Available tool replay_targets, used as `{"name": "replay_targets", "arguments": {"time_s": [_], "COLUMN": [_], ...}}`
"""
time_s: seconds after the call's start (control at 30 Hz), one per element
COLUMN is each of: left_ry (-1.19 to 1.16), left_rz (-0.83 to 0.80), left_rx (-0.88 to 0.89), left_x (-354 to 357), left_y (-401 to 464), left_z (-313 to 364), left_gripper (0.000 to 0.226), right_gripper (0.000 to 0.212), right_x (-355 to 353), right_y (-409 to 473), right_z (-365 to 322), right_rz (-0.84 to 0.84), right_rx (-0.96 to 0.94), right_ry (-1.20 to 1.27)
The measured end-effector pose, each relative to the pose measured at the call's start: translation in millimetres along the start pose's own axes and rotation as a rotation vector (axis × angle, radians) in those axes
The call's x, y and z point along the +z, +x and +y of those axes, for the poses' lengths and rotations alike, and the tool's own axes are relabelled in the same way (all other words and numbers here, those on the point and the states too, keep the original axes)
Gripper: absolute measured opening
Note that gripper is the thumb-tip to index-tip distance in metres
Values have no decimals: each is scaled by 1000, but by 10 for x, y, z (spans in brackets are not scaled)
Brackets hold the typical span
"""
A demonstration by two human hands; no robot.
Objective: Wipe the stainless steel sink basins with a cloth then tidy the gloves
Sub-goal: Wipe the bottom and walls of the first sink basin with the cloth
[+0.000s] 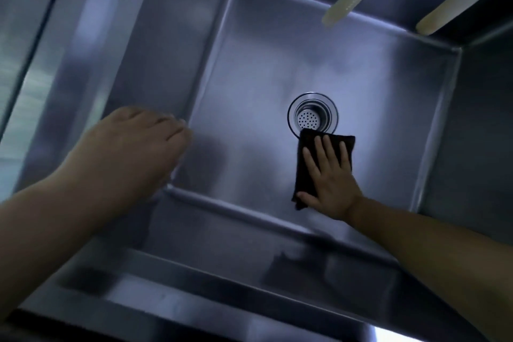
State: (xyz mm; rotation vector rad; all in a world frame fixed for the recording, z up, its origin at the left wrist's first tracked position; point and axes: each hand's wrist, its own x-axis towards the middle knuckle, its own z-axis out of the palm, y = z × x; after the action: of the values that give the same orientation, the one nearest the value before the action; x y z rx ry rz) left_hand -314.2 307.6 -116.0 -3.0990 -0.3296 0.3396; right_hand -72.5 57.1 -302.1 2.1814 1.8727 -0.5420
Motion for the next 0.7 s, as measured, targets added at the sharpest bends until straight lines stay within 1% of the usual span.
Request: {"name": "replay_targets", "arguments": {"time_s": [0.1,0.2,0.3,0.37,0.43,0.47,0.57,0.6,0.63,0.7], "left_ry": [68,80,69,59,72,85,135,156,168,169], "left_rz": [78,89,82,85,85,75,39,28,16,4], "left_rx": [64,59,34,18,23,26,7,2,0,0], "left_x": [46,87,80,67,55,48,10,5,1,-34], "left_y": [-189,-326,-357,-345,-327,-329,-331,-335,-340,-347], "left_z": [-105,-229,-252,-233,-223,-224,-223,-220,-222,-211], "left_gripper": [28,29,30,24,19,18,17,18,18,19], "right_gripper": [91,83,72,69,69,67,55,54,53,54], "right_x": [-94,-192,-268,-270,-237,-222,-220,-236,-250,-283], "right_y": [324,736,1147,1297,1306,1264,1090,1030,962,725], "right_z": [-270,-661,-1225,-1584,-1802,-1847,-1799,-1728,-1632,-1354], "right_rz": [16,61,110,111,100,74,-36,-61,-89,-138], "right_rx": [-148,-288,-410,-418,-396,-427,-670,-725,-765,-783], "right_ry": [-23,-26,22,63,120,154,173,170,184,249]}}
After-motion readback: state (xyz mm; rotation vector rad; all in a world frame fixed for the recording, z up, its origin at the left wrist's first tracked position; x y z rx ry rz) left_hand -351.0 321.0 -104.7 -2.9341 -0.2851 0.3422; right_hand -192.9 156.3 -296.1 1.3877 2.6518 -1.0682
